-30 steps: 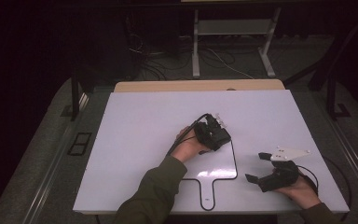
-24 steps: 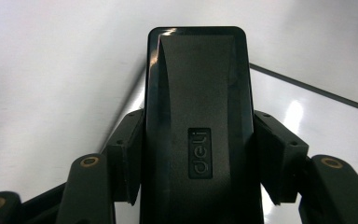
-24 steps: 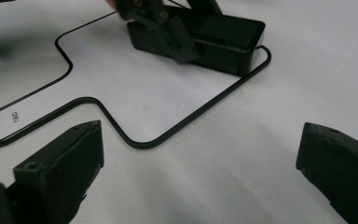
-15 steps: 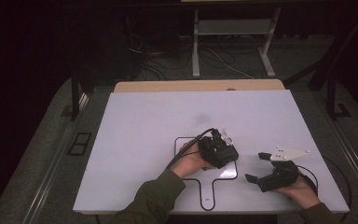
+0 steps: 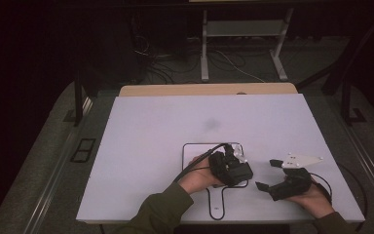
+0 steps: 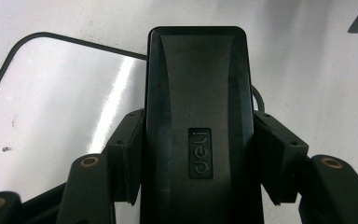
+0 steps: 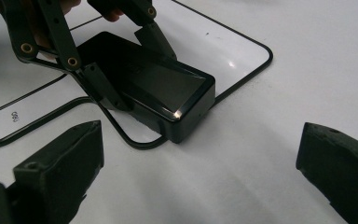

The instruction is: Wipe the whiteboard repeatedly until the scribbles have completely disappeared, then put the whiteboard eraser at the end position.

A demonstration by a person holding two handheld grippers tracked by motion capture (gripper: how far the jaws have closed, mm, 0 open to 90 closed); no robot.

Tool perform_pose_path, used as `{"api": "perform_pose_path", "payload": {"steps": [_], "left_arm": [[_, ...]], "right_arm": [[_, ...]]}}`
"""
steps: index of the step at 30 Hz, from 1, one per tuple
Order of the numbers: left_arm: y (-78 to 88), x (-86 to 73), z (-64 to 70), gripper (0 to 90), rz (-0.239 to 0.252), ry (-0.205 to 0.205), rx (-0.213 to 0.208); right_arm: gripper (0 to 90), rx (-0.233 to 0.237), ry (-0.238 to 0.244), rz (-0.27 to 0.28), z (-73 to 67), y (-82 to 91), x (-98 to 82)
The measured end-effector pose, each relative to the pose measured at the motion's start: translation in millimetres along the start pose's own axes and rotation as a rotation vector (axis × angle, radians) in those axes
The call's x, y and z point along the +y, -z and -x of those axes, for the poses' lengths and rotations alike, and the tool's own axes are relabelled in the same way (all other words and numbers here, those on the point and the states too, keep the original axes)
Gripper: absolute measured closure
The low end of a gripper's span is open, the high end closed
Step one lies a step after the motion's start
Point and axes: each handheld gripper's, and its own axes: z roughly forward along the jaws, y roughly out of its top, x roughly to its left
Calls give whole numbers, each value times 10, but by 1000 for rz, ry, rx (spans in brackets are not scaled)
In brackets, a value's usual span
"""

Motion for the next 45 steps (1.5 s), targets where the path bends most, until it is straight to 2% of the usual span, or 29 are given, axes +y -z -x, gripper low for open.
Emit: {"api": "perform_pose_path", "payload": {"steps": [2, 4, 5, 7, 8, 9, 11, 14, 20, 25, 27, 29, 30, 31, 33, 34, 38, 42, 45], "left_arm": [[2, -6, -14, 397, 13, 20, -11], [6, -7, -38, 397, 11, 11, -7], [4, -9, -38, 397, 20, 28, -13], [15, -9, -52, 397, 19, 32, -16], [20, -12, -62, 397, 21, 30, -17], [29, -7, -89, 397, 23, 2, -8], [49, -6, -109, 396, 20, -4, -13], [83, 3, -126, 397, 40, 14, -19], [170, 4, -176, 396, 50, 15, -23], [247, -4, -220, 396, 69, 35, -15], [284, -8, -254, 396, 63, 29, -14], [319, -12, -291, 396, 67, 38, -5], [342, -17, -312, 396, 66, 53, -4], [363, -16, -358, 396, 75, 46, 10], [415, -24, -448, 395, 82, 67, 25], [438, -30, -502, 396, 96, 78, 39], [521, -59, -774, 395, 103, 125, 79], [539, -83, -1046, 395, 99, 175, 123], [508, -94, -1246, 394, 79, 194, 148]], "right_arm": [[0, 1, 0, 0, 0, 0, 0], [0, 0, -2, 1, 0, -1, -1], [0, 2, -2, 1, 1, 0, -1], [0, 2, 1, 1, -1, 0, -1], [0, 2, 1, 1, -1, 0, -1], [0, 2, 1, 0, -1, 1, -1], [0, 2, -1, 1, -2, 3, 1], [0, 2, -5, 3, -3, 7, 2], [0, 5, -2, 4, -3, 2, 2], [0, 7, -4, 7, -6, 5, 2], [0, 5, -1, 9, -3, 3, 2], [0, 5, 5, 14, 1, -1, 0], [0, 11, -11, 4, -12, 4, -3], [0, 11, -9, 6, -11, 4, -4], [0, 14, -17, 4, -16, 8, -2], [0, 9, -7, 10, -8, 5, 2], [0, 11, -12, 11, -1, -9, 0], [0, 9, -16, 11, 4, -10, 1], [0, 12, -16, 11, 2, -12, -2]]}}
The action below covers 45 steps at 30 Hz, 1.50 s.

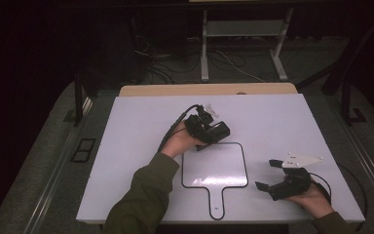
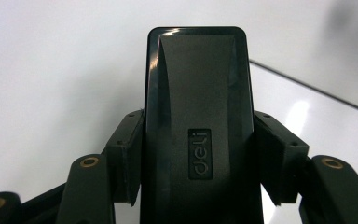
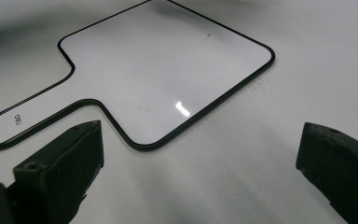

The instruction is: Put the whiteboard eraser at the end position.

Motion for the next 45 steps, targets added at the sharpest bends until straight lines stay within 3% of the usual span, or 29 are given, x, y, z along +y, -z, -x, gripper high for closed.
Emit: {"api": "perform_pose_path", "payload": {"steps": [4, 6, 12, 20, 22, 24, 29, 32, 34, 37, 38, 45], "left_arm": [[-121, 37, -212, 394, -23, 26, 30], [-177, 61, -306, 394, -23, 20, 41], [-333, 139, -514, 393, -32, 76, 55], [-571, 220, -635, 391, -65, 78, 69], [-601, 203, -670, 388, -54, 76, 76], [-582, 173, -687, 377, -13, 108, 59], [-419, 120, -654, 306, 48, 123, 48], [-314, 86, -619, 286, 86, 106, 39], [-239, 50, -568, 284, 99, 130, 36], [-147, -9, -507, 272, 125, 114, 24], [-125, -26, -466, 259, 141, 131, 24], [106, -185, -225, 216, 184, 99, 32]], "right_arm": [[0, 1, -5, 2, 3, 2, -4], [0, 4, -6, 4, 6, 7, -9], [0, 10, -17, 16, 39, 22, -15], [0, 18, -15, 19, 42, 26, -18], [0, 18, -14, 16, 42, 23, -17], [0, 18, -14, 16, 43, 25, -16], [0, 18, -14, 15, 37, 26, -17], [0, 17, -14, 17, 39, 19, -12], [0, 15, -12, 11, 39, 13, -12], [0, 13, -15, 9, 34, 7, -13], [0, 14, -15, 10, 33, 5, -13], [0, 14, -15, 16, 22, -10, -13]]}}
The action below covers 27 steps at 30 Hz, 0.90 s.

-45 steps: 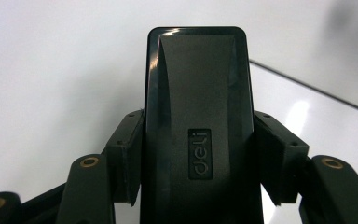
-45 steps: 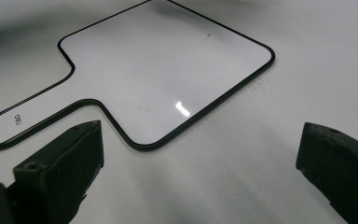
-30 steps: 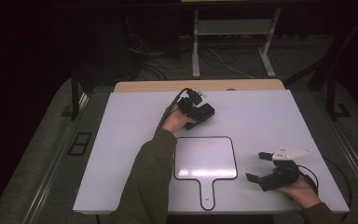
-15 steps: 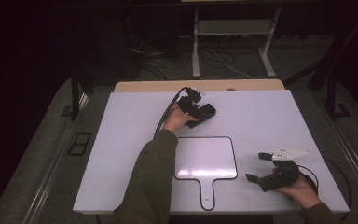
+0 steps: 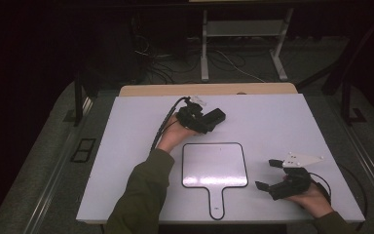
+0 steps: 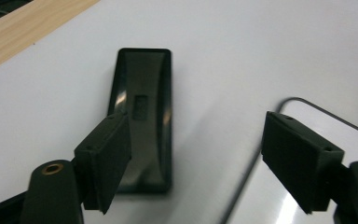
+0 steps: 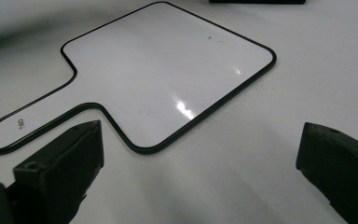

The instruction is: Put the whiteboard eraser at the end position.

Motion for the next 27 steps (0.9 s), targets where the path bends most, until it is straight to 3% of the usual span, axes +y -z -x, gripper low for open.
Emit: {"api": "perform_pose_path", "payload": {"steps": [3, 4, 24, 27], "left_arm": [[132, -95, 66, 187, 5, -22, 6], [159, -124, 97, 183, 13, -5, 9], [766, -866, 460, 56, 87, 29, 42], [828, -971, 512, 24, 95, 33, 64]], "right_arm": [[0, 0, -4, -1, -1, -5, 0], [0, 0, -6, -3, -2, -9, -1], [0, -11, -21, -4, 20, -32, -15], [0, -13, -20, -4, 23, -28, -18]]}}
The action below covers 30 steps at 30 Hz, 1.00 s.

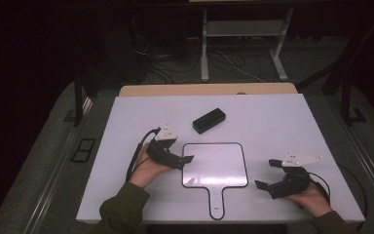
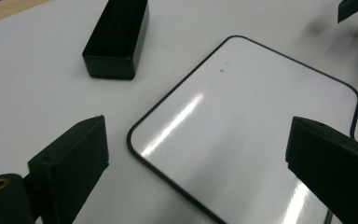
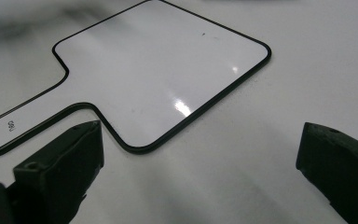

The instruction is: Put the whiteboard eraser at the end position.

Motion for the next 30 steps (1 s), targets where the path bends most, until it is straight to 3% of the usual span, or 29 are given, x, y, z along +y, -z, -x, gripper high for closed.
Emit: {"api": "perform_pose_path", "payload": {"steps": [15, 23, 30], "left_arm": [[269, -459, 123, 0, 84, 32, 18], [326, -676, 118, 0, 64, 64, 2], [341, -693, 124, 0, 57, 67, -10]], "right_arm": [[0, -8, -7, 3, 14, 20, -5], [0, -7, -5, 3, 14, 20, -5], [0, -13, -3, 0, 15, 25, -9]]}}
